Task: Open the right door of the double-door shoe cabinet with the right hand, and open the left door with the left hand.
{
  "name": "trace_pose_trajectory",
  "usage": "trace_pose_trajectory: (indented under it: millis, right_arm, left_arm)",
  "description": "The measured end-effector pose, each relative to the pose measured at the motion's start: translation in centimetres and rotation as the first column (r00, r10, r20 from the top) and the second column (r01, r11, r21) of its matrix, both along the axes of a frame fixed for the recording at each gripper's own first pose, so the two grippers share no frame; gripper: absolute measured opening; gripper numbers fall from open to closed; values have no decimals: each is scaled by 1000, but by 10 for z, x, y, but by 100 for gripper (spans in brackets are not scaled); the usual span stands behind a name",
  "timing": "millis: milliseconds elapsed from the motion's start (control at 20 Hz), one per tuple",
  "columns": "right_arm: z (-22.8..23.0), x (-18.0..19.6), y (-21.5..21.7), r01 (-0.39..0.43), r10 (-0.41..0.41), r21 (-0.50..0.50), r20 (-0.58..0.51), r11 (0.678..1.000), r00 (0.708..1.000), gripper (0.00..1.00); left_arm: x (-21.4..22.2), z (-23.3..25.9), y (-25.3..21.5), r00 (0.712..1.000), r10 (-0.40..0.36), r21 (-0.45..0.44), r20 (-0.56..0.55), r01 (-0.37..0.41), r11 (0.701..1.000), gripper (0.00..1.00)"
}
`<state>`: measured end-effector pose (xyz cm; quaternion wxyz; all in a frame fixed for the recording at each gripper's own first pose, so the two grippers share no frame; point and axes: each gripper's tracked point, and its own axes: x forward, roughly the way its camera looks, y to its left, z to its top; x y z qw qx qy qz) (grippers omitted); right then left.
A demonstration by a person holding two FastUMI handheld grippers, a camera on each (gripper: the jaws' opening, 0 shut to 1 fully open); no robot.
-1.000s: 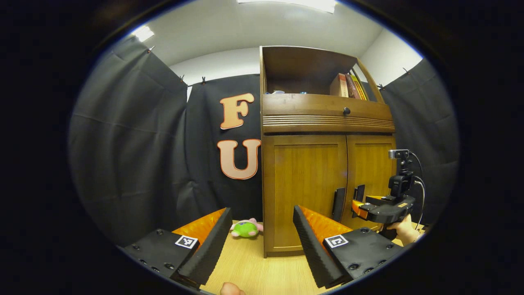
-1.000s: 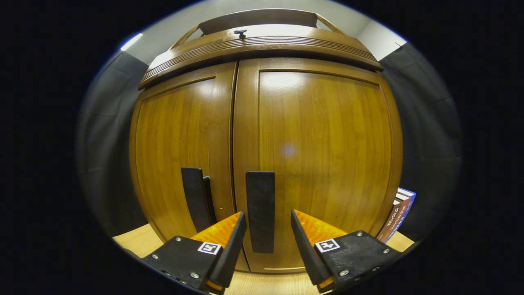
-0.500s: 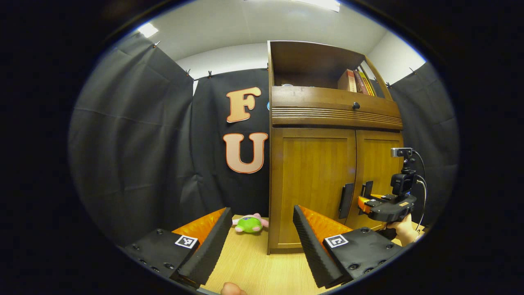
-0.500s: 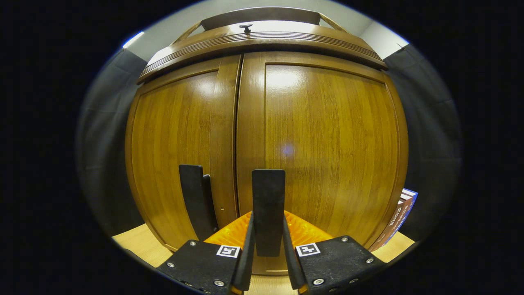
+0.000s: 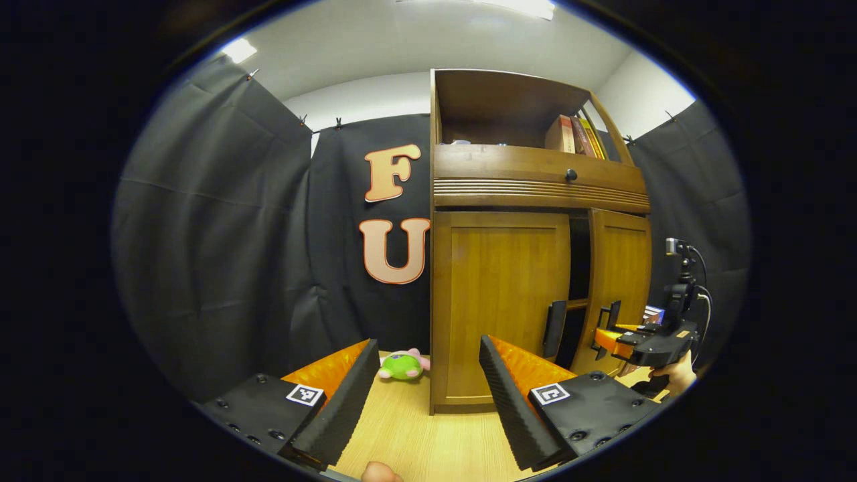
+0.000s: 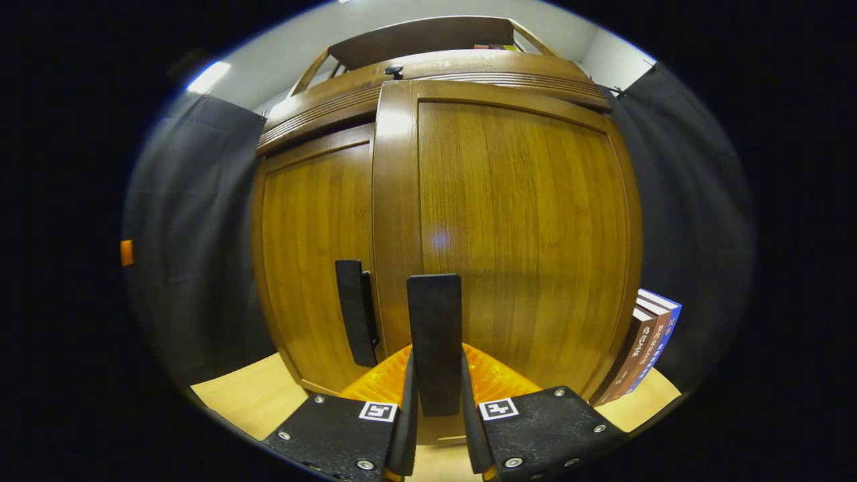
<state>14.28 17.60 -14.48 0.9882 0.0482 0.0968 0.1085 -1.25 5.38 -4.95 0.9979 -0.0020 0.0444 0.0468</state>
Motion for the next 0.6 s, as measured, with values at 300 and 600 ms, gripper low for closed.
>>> trace_pose_trajectory:
  millis: [300, 600]
  right_arm:
    - [12, -47, -34, -21, 21, 32, -4, 999, 1000, 29]
    - [13, -85, -76, 13, -13, 26, -8, 1000, 1000, 29]
  left_arm:
    - [-9, 4, -19, 999, -37, 6, 5, 37, 999, 96]
    - [-11, 6, -32, 998, -57, -4, 11, 57, 998, 95]
